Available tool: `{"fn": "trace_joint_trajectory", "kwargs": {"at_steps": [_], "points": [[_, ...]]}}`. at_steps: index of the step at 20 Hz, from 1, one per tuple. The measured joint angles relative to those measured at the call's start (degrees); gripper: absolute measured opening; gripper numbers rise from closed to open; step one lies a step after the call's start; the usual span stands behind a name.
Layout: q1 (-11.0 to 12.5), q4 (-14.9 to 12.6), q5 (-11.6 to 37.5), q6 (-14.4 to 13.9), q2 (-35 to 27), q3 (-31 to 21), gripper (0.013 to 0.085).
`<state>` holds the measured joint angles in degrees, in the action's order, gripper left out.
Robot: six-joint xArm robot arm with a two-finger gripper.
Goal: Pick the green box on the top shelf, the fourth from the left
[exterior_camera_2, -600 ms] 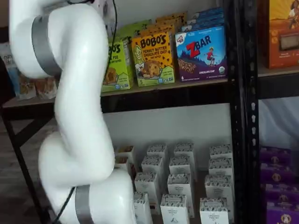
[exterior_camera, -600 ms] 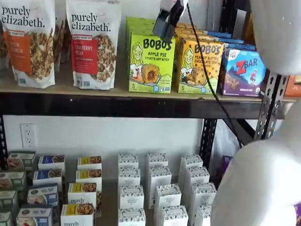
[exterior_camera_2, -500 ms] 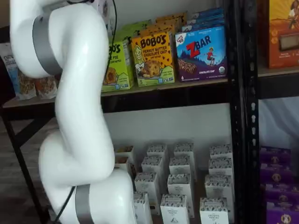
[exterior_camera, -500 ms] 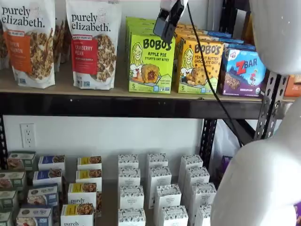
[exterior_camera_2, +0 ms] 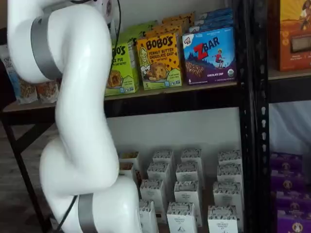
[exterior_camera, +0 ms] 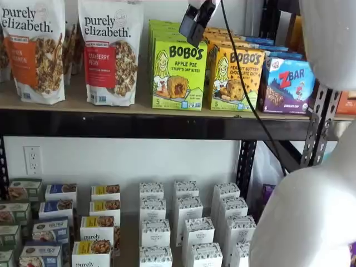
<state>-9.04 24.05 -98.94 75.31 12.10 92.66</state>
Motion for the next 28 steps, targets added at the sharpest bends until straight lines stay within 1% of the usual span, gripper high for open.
{"fn": "trace_joint_trajectory", "kwargs": {"at_steps": [5,11,18,23,28], "points": [[0.3,0.3,6.6,0.9,2.5,-4.3,0.0850],[1.1,0.2,10.2,2.2,2.6,-5.8,0.0850],[2.7,-0.1,10.8,4.0,0.3,-4.3,0.0850],[3.6,-0.7,11.0,5.3,-1.1,-3.6,0.0850],[4.7,-0.3,10.4,6.4,-3.0,-2.0,0.0850]]}}
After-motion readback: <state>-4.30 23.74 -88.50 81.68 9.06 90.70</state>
